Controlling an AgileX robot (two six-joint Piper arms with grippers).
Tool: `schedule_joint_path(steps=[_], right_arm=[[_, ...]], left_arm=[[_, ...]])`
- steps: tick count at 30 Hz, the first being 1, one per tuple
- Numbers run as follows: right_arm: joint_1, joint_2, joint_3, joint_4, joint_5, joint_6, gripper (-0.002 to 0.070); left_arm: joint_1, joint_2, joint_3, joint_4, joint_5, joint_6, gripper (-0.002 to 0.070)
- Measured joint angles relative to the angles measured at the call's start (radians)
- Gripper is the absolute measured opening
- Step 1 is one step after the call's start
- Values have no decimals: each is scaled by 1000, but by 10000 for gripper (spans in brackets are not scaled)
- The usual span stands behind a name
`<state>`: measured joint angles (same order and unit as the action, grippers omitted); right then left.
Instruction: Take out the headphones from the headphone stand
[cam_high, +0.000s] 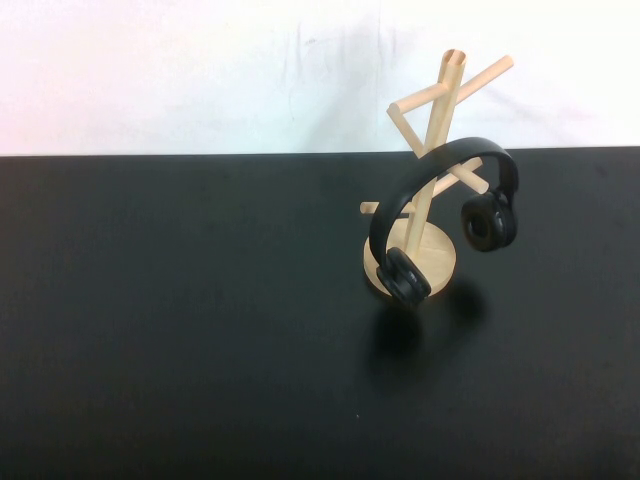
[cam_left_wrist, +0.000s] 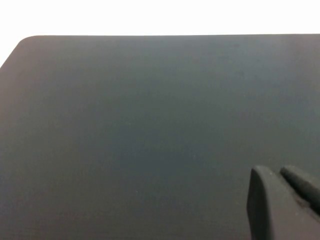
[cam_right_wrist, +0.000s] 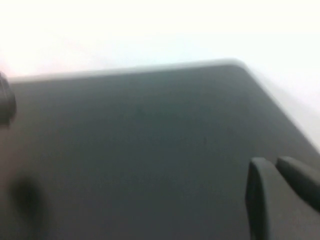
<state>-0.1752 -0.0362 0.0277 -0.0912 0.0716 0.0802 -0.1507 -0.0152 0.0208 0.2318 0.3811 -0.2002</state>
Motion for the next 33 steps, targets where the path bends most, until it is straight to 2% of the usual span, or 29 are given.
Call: schedule_joint_path(steps=[5, 8, 13, 17, 21, 23, 28, 30, 33], right_arm=[[0, 0, 0, 0, -322, 0, -3], [0, 0, 0, 0, -403, 0, -3], [0, 0, -2, 9, -432, 8, -3], [0, 0, -2, 6, -646, 183, -3], [0, 4, -35, -11, -902, 285, -3], [0, 6, -101, -13, -855, 311, -3], [0, 73, -383, -13, -468, 392, -3], [0, 152, -493, -19, -339, 394, -3], [0, 293, -586, -88, -242, 394, -3]], left_arm=[[0, 0, 0, 0, 0, 0, 2], [0, 0, 0, 0, 0, 0, 2], [0, 0, 0, 0, 0, 0, 2], [0, 0, 0, 0, 0, 0, 2], [0, 0, 0, 0, 0, 0, 2], [0, 0, 0, 0, 0, 0, 2], [0, 0, 0, 0, 0, 0, 2], [0, 0, 0, 0, 0, 0, 2], [0, 0, 0, 0, 0, 0, 2]])
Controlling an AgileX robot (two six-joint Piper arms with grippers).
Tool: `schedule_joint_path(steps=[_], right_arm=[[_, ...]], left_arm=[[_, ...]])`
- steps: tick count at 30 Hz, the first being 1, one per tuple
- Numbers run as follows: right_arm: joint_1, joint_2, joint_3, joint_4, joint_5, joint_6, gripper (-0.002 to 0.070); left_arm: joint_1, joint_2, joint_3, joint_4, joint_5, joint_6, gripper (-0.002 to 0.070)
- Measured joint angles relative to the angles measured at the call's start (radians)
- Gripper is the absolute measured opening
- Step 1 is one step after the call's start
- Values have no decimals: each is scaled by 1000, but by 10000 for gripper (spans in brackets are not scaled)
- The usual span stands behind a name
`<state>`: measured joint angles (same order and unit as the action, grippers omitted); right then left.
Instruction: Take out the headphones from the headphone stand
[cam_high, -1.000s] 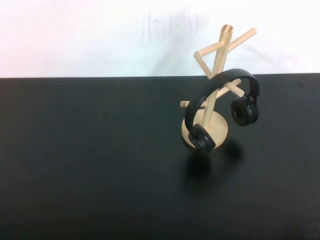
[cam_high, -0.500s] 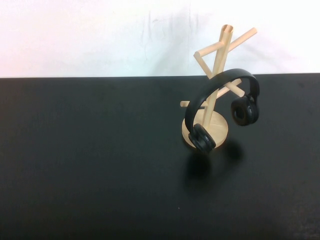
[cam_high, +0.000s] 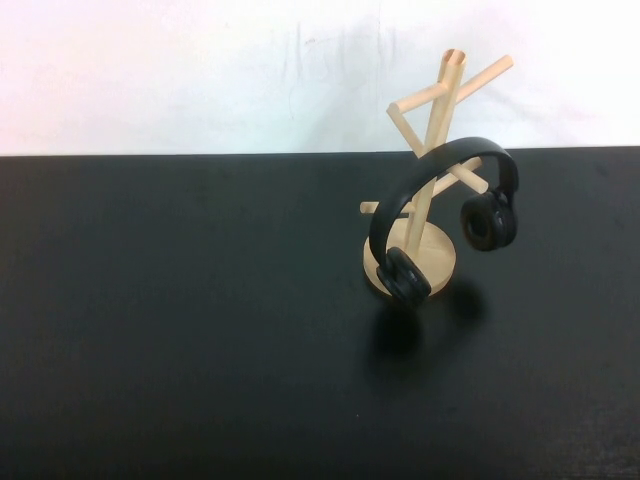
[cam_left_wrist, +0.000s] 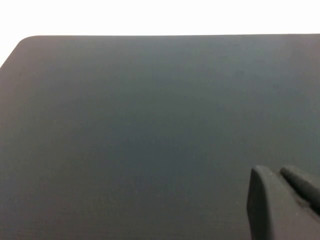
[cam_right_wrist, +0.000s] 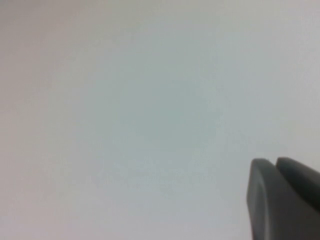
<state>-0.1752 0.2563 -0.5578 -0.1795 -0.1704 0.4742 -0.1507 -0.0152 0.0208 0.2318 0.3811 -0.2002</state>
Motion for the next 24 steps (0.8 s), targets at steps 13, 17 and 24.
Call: schedule_joint_path(steps=[13, 17, 24], right_arm=[[81, 433, -11, 47, -192, -2, -3], [188, 579, -11, -51, -195, -2, -3], [321, 805, -16, -155, -353, -86, -3]], left_arm=[[0, 0, 0, 0, 0, 0, 2], [0, 0, 0, 0, 0, 0, 2], [0, 0, 0, 0, 0, 0, 2]])
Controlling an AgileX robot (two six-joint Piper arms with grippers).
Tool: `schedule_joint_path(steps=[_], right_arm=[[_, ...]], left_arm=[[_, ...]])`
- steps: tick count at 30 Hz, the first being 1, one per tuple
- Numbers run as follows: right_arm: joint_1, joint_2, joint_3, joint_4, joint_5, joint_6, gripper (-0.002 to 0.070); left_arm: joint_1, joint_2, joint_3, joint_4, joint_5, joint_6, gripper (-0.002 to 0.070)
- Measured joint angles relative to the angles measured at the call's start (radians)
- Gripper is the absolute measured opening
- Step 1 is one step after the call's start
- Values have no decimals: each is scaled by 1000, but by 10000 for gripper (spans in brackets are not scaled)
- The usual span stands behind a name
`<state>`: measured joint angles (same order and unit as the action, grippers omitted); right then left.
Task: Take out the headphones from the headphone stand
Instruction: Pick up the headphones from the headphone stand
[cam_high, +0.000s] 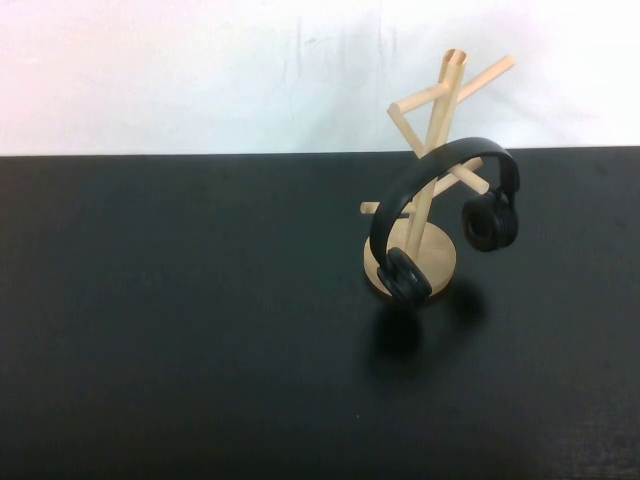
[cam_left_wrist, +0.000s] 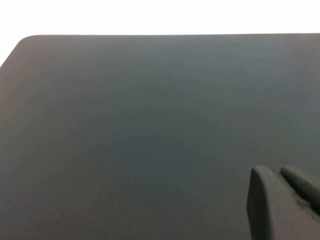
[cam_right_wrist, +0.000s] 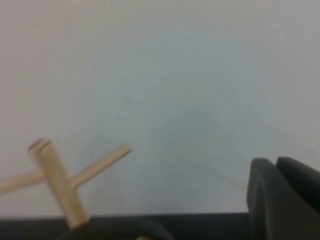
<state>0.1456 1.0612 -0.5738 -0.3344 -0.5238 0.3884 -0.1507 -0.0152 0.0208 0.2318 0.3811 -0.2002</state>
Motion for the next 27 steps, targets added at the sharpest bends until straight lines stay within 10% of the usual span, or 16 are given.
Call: schedule_joint_path(steps=[7, 15, 27], right_arm=[[55, 192, -51, -175, -22, -395, 41], [61, 366, -145, -144, -50, -439, 368], [68, 515, -260, -260, -34, -549, 375]], left_arm=[[0, 0, 0, 0, 0, 0, 2], [0, 0, 0, 0, 0, 0, 2], [0, 0, 0, 0, 0, 0, 2]])
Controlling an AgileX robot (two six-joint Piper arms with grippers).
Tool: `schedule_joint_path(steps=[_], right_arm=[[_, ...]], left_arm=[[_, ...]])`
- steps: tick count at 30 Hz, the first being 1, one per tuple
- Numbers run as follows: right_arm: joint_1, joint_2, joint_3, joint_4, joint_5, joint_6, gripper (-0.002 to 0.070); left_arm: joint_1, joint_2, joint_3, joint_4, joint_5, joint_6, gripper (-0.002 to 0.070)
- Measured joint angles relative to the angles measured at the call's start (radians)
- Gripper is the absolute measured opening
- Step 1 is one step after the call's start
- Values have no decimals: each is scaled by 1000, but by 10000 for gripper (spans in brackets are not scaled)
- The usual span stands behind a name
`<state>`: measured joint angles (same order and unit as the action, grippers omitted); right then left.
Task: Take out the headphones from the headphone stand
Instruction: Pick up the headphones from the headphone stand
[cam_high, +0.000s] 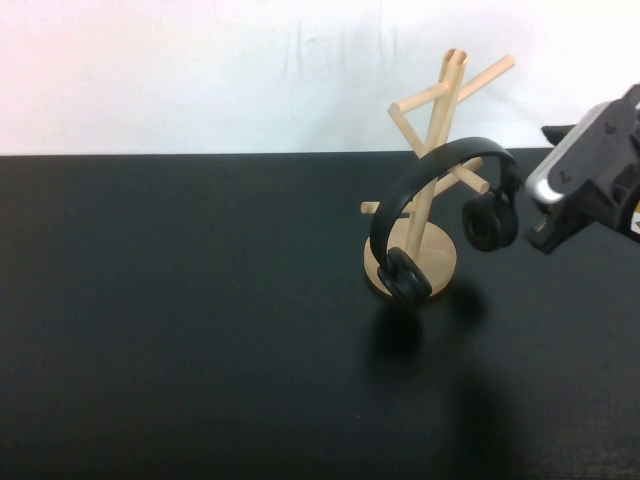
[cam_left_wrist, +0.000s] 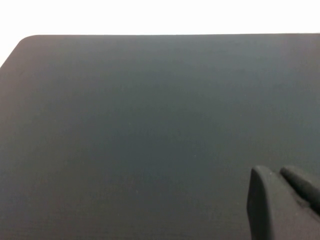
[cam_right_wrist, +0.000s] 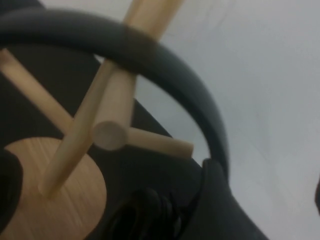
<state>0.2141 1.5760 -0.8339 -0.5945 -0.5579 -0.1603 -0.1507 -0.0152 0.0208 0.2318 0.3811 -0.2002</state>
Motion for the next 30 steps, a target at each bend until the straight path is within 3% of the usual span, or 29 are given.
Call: schedule_joint_path(steps=[17, 20, 22, 23, 26, 30], right_arm=[[9, 243, -170, -13, -95, -54, 372], [9, 280, -225, 14, -85, -54, 270], [9, 280, -243, 25, -46, -56, 55], [9, 275, -243, 28, -32, -54, -2], [12, 213, -222, 2, -24, -56, -3], [24, 75, -156, -199, 29, -56, -3]], left_arm=[[0, 0, 0, 0, 0, 0, 2], [0, 0, 0, 0, 0, 0, 2], [0, 0, 0, 0, 0, 0, 2], [0, 0, 0, 0, 0, 0, 2], [0, 0, 0, 0, 0, 0, 2], [0, 0, 0, 0, 0, 0, 3]])
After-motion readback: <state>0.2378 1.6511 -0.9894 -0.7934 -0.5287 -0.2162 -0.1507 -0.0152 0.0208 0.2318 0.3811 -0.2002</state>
